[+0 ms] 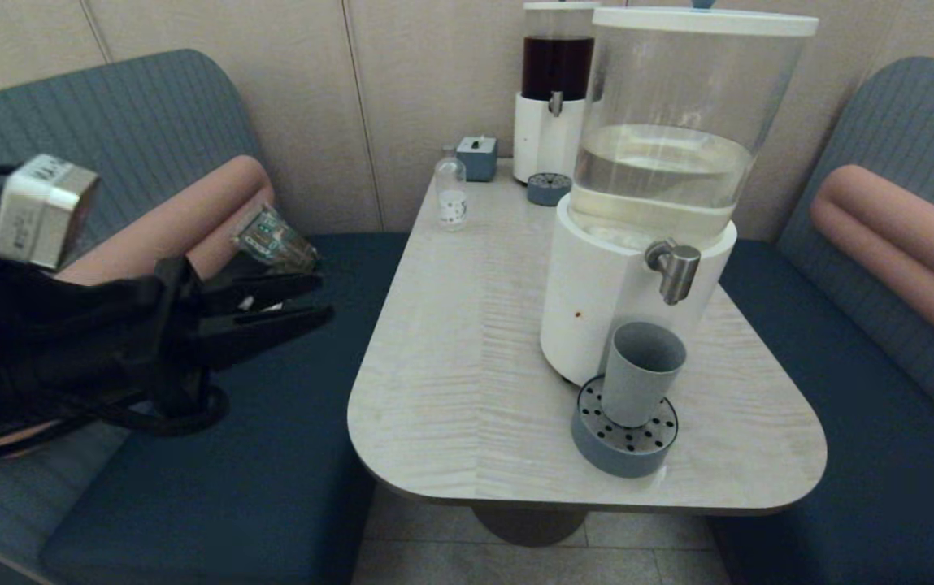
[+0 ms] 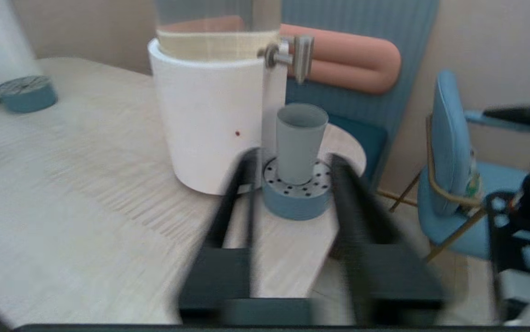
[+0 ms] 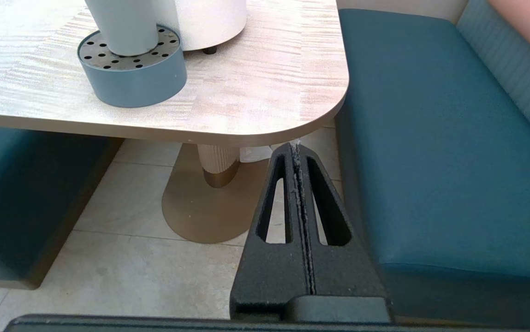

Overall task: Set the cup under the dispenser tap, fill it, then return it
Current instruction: Place the cup next to the water dispenser

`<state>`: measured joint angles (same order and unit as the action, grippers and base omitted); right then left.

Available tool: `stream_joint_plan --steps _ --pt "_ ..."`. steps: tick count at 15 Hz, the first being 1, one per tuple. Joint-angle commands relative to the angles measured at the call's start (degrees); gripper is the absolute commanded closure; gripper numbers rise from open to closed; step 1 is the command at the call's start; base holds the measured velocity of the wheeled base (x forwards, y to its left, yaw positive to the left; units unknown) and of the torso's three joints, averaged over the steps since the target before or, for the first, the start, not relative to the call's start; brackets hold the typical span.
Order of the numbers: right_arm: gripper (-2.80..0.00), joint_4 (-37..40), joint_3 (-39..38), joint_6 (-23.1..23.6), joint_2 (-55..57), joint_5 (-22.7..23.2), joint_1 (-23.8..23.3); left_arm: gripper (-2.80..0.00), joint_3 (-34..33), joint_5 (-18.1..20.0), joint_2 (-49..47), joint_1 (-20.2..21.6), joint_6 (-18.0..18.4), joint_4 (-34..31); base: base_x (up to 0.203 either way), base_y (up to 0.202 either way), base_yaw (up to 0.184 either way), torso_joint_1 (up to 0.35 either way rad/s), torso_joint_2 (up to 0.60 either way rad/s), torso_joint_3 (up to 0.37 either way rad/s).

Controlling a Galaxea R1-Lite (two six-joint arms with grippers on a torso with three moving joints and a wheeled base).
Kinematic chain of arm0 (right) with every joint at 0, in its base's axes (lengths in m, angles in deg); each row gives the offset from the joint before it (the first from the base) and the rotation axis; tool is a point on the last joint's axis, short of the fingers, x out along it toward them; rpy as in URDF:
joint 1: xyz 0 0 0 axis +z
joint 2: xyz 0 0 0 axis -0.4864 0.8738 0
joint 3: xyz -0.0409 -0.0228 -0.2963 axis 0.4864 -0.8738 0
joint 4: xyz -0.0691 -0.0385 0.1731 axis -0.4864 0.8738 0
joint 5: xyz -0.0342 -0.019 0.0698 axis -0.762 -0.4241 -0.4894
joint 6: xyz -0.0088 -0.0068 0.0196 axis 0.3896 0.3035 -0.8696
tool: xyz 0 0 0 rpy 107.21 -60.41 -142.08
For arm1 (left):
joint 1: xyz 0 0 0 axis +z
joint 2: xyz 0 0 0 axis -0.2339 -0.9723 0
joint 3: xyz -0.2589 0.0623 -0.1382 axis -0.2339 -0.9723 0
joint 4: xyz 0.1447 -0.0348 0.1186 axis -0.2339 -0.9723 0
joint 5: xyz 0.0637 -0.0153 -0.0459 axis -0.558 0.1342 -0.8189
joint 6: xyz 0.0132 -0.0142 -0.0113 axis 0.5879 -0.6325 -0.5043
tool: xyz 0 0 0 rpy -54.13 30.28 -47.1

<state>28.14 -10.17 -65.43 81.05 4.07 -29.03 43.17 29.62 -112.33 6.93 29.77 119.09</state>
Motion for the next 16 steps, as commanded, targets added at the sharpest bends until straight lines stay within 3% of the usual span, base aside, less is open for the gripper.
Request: stream_joint_plan --steps 1,4,7,9,12,16 --pt "0.00 0.06 -0.09 -0.02 0.06 0.00 0.01 -2.80 -3.87 0.82 -12.18 -1.07 -0.12 15.20 0.000 0.000 0.000 0.000 0.00 0.000" --pt "0.00 0.06 -0.09 -0.02 0.05 -0.05 -0.07 -2.80 -5.61 -1.37 -18.64 -6.33 1.18 18.48 0.000 0.000 0.000 0.000 0.00 0.000" --pt "0.00 0.06 -0.09 -0.02 -0.02 0.00 0.01 -2.80 -3.43 -11.59 -24.69 -16.09 3.00 18.75 0.000 0.000 0.000 0.000 0.00 0.000" --pt "0.00 0.06 -0.09 -0.02 -0.02 0.00 0.01 -2.80 0.48 -14.53 -30.03 -20.75 5.70 18.78 0.000 0.000 0.000 0.000 0.00 0.000" --pt "0.00 0.05 -0.09 -0.02 -0.02 0.00 0.01 -2.80 8.23 -15.28 -37.00 -25.40 7.87 18.79 0.000 0.000 0.000 0.000 0.00 0.000" --pt "0.00 -0.02 -0.09 -0.02 0.06 0.00 0.01 -2.80 19.78 -15.12 -45.11 -27.80 8.26 18.79 0.000 0.000 0.000 0.000 0.00 0.000"
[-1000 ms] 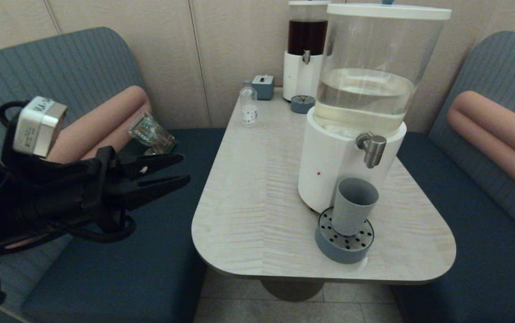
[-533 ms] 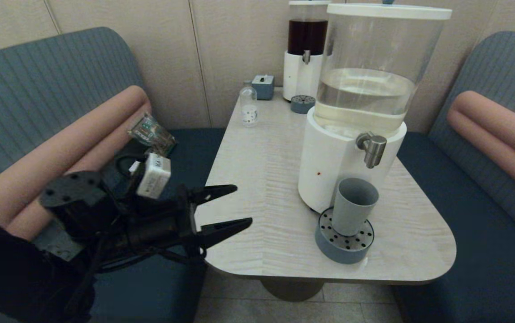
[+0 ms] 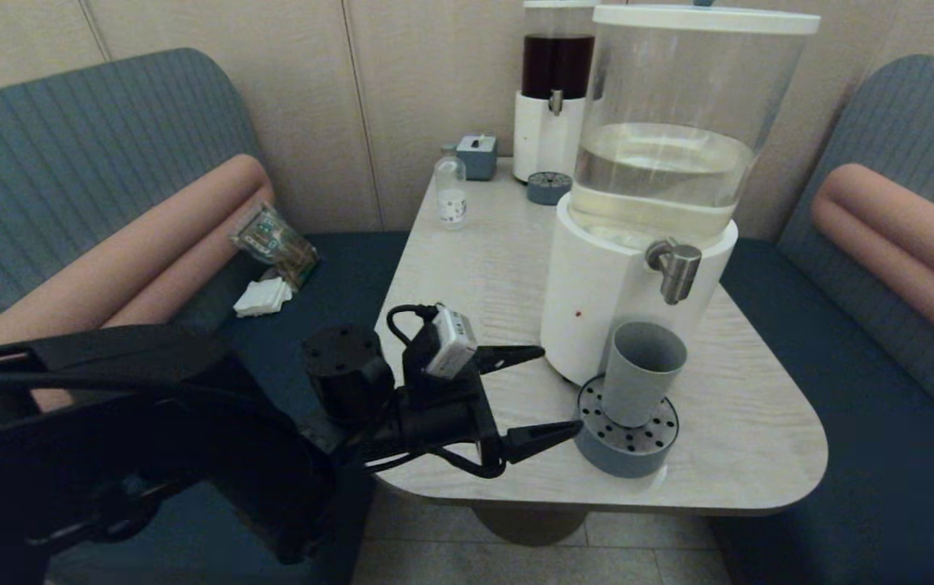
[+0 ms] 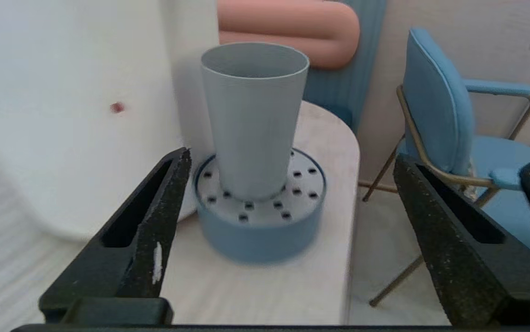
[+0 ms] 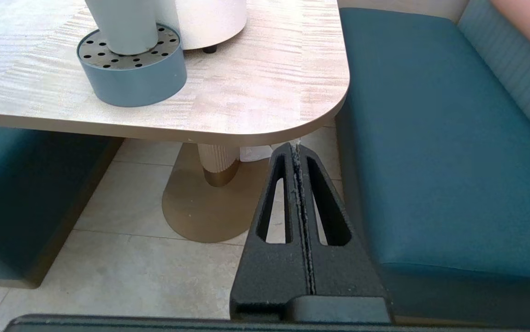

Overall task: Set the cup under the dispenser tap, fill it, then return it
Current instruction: Place the cup next to the water dispenser

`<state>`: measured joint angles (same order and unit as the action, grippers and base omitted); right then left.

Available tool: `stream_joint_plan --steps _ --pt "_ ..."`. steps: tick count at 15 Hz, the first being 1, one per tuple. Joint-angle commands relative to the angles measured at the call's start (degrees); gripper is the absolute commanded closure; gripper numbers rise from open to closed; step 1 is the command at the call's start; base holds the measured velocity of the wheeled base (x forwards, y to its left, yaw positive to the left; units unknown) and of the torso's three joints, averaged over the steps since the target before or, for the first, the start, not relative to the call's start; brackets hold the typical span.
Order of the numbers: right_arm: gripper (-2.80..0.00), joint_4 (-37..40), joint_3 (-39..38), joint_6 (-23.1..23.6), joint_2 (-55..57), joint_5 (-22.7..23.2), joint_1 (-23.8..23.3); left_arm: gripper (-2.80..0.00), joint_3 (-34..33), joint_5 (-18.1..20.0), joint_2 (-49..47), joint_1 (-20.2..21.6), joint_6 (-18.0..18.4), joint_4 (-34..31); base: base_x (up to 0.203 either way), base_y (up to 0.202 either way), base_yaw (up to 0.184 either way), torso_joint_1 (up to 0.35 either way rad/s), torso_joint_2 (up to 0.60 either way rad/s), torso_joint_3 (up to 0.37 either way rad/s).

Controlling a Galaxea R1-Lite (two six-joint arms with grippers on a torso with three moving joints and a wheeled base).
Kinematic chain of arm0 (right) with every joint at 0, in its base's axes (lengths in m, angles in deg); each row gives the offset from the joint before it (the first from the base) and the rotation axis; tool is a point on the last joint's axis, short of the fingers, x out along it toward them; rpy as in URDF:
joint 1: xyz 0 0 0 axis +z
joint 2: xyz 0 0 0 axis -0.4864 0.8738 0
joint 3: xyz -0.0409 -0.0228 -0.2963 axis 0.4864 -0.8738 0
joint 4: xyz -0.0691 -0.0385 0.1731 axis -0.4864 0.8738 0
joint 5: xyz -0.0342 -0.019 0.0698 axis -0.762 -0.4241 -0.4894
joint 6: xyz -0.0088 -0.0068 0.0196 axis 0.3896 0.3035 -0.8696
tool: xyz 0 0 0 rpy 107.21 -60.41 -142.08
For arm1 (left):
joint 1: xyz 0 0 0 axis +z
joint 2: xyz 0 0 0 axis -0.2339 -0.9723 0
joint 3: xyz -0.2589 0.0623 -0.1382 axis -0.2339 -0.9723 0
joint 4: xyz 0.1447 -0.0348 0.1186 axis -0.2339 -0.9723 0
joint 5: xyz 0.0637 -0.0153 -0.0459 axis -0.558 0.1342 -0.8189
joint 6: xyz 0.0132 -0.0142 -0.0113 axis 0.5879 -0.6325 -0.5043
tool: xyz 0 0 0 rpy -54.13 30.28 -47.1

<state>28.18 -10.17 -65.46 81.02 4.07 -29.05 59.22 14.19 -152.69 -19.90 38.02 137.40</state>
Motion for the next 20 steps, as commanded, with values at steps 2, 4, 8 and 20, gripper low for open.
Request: stream_joint_plan --steps 2,4,8,20 --pt "0.00 0.01 -0.09 0.00 0.01 0.00 0.04 -2.80 8.37 0.01 -7.76 -2.21 -0.08 0.48 0.000 0.000 0.000 0.000 0.00 0.000" --pt "0.00 0.00 -0.09 0.00 0.07 0.00 0.04 -2.80 11.35 -0.23 -10.66 -3.06 -0.13 0.48 0.000 0.000 0.000 0.000 0.00 0.000" --pt "0.00 0.01 -0.09 0.00 0.08 0.00 0.03 -2.80 17.43 -0.26 -14.60 -3.14 -0.11 0.48 0.000 0.000 0.000 0.000 0.00 0.000" --pt "0.00 -0.01 -0.09 0.00 0.09 0.00 -0.03 -2.80 31.58 -0.35 -18.29 -3.12 -0.11 -7.85 0.000 0.000 0.000 0.000 0.00 0.000"
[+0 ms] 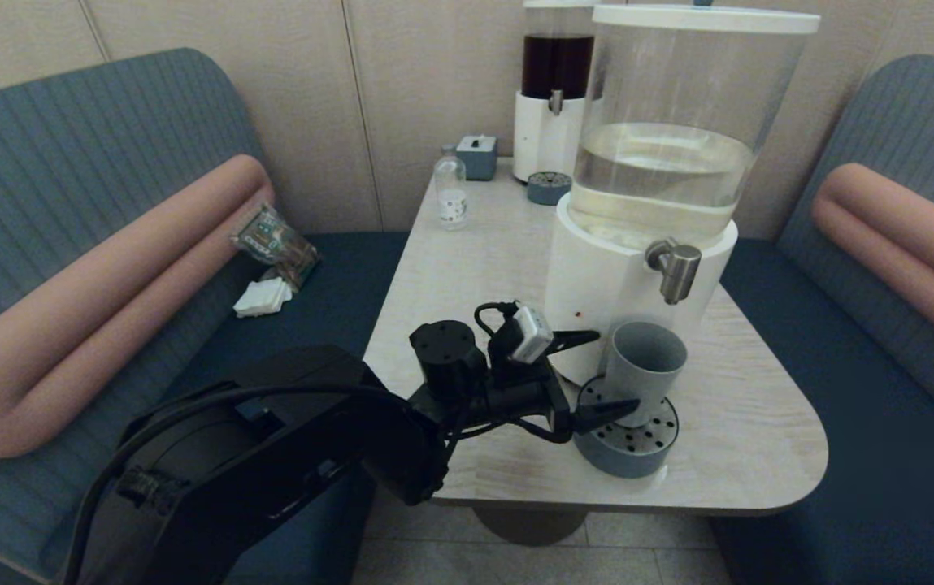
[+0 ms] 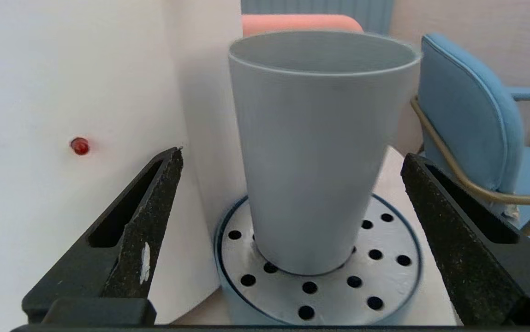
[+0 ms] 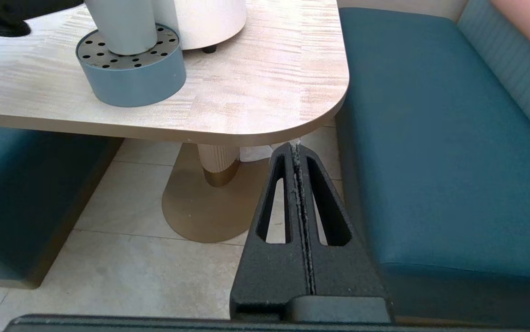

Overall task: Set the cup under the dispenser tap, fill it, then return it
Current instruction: Place the cup next to the water dispenser

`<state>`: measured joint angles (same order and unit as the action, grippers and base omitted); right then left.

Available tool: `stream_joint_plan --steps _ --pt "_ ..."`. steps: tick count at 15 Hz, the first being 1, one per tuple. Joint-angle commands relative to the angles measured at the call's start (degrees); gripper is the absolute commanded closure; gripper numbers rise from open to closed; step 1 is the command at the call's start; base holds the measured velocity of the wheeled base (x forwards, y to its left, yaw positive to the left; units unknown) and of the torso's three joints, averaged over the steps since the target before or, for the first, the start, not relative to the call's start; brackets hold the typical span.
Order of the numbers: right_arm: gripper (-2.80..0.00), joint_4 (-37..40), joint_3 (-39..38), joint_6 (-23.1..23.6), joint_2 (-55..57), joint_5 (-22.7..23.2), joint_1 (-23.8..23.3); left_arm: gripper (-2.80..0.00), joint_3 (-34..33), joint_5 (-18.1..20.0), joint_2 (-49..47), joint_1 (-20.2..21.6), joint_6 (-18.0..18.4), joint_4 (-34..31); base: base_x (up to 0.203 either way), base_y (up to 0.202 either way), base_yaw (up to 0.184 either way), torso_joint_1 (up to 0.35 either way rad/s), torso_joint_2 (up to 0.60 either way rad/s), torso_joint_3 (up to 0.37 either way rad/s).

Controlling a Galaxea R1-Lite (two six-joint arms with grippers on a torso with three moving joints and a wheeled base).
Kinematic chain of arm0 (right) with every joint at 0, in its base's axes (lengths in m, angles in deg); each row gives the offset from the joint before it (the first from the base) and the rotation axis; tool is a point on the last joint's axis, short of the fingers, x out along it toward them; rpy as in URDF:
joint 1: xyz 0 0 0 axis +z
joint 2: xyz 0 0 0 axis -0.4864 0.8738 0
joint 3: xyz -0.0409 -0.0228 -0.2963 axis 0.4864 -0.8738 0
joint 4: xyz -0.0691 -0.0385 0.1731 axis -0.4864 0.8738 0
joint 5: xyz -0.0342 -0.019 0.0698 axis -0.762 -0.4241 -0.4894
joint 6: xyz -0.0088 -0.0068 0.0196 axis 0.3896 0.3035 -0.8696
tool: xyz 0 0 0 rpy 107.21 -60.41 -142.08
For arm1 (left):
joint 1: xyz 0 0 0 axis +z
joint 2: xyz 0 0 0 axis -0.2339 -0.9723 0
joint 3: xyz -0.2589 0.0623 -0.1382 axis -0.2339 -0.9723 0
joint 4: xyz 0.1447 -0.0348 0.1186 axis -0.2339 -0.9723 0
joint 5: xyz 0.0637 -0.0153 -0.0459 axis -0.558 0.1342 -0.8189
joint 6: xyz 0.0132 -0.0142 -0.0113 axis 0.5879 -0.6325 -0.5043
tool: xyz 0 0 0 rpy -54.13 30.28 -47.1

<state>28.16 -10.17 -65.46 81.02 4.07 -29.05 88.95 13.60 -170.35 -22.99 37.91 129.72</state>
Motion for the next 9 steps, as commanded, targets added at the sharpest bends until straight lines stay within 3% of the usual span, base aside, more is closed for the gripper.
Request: stream_joint_plan --steps 1,9 --pt "0.00 -0.05 -0.09 0.00 0.00 0.00 0.04 -2.80 3.00 0.24 -0.82 -0.05 0.01 -1.00 0.000 0.000 0.000 0.000 0.00 0.000" --pt "0.00 0.01 -0.09 0.00 0.02 0.00 0.04 -2.80 5.06 -0.11 -2.19 -2.77 -0.08 -2.98 0.000 0.000 0.000 0.000 0.00 0.000"
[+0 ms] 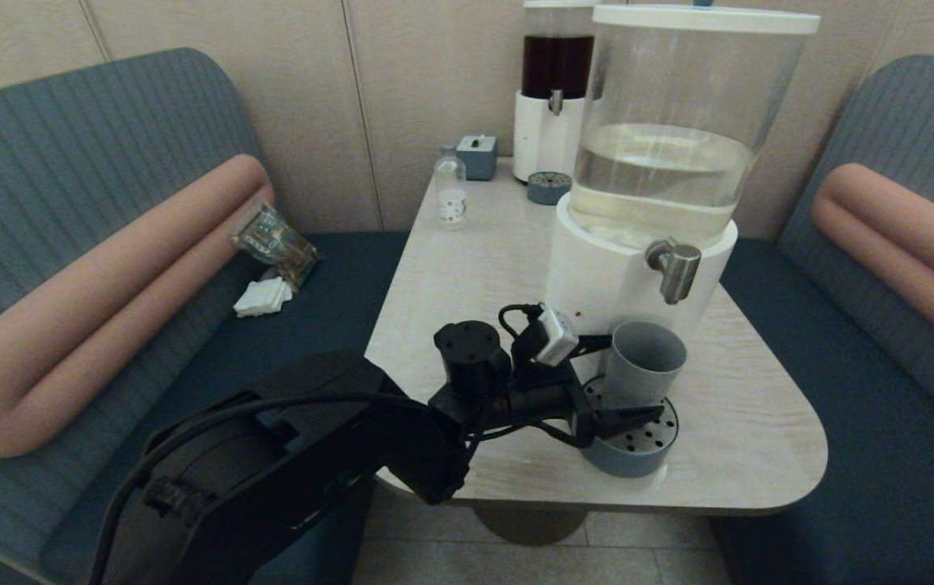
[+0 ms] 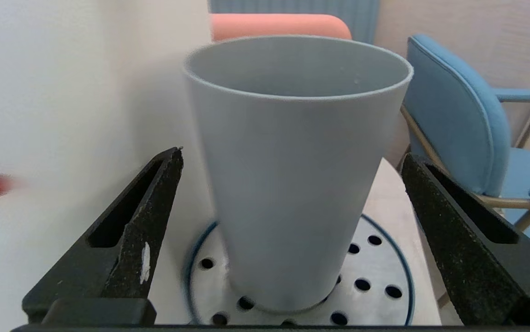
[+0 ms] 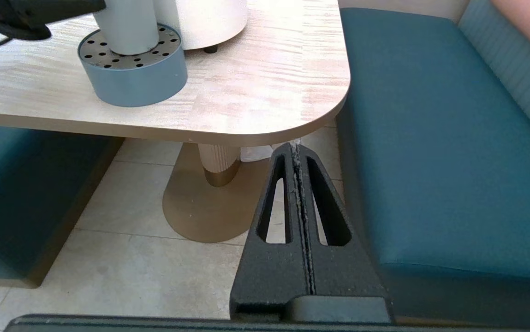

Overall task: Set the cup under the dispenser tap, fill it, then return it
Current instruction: Place the cup next to the water dispenser

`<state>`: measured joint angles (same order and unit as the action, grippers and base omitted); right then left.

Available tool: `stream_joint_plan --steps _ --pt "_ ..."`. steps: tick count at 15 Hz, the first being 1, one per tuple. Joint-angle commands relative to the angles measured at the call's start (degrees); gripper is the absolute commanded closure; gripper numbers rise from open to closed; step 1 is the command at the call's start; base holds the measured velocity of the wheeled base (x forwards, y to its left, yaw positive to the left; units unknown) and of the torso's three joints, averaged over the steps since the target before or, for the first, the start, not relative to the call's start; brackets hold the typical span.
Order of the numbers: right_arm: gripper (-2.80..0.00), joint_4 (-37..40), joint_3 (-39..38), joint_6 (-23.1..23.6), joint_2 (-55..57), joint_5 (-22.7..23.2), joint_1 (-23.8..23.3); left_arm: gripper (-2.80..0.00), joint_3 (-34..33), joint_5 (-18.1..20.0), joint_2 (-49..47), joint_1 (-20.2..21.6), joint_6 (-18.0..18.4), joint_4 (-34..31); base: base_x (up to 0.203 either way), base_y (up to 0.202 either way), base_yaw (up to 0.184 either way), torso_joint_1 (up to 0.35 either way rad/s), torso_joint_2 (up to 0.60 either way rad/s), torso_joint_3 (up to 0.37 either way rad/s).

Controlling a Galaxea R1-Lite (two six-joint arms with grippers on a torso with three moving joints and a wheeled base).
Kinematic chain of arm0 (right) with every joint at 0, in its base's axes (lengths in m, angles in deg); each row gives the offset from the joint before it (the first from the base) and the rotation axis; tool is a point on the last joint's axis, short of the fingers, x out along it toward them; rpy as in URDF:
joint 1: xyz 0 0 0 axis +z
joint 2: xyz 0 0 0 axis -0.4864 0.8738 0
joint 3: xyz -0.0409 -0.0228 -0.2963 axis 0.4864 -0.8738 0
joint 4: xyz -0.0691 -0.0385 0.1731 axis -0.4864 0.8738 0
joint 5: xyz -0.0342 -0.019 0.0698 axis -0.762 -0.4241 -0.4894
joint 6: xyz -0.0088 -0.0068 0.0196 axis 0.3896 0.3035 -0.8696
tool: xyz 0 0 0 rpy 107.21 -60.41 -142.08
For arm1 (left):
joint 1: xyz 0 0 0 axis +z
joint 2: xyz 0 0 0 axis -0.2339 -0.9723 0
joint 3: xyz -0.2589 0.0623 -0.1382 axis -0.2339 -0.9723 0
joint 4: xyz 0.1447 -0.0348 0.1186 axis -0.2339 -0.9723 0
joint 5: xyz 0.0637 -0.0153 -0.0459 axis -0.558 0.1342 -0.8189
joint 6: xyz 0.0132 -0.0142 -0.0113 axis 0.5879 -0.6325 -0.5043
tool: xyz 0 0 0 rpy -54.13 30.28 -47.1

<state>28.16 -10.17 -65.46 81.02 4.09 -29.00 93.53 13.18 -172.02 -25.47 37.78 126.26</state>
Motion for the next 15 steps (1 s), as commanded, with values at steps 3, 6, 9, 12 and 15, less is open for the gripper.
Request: stream_joint_plan --steps 3,6,9,12,15 --pt "0.00 -0.03 -0.09 0.00 0.01 -0.01 -0.02 -2.80 0.71 0.22 -0.95 -0.48 0.05 0.42 0.000 0.000 0.000 0.000 0.00 0.000" --pt "0.00 -0.03 -0.09 0.00 0.04 -0.01 -0.01 -2.80 0.93 0.31 -0.95 -0.90 0.01 0.38 0.000 0.000 0.000 0.000 0.00 0.000" --pt "0.00 0.03 -0.09 0.00 0.01 -0.01 -0.01 -2.80 1.25 0.02 -0.87 -1.18 -0.04 0.33 0.000 0.000 0.000 0.000 0.00 0.000" --pt "0.00 0.01 -0.09 0.00 0.03 -0.02 -0.01 0.00 1.77 -0.90 -0.78 -1.78 -0.04 0.24 0.000 0.000 0.000 0.000 0.00 0.000" --pt "0.00 0.04 -0.09 0.00 0.01 -0.01 -0.01 0.00 1.77 -1.02 -0.78 -2.23 -0.04 0.24 0.000 0.000 0.000 0.000 0.00 0.000"
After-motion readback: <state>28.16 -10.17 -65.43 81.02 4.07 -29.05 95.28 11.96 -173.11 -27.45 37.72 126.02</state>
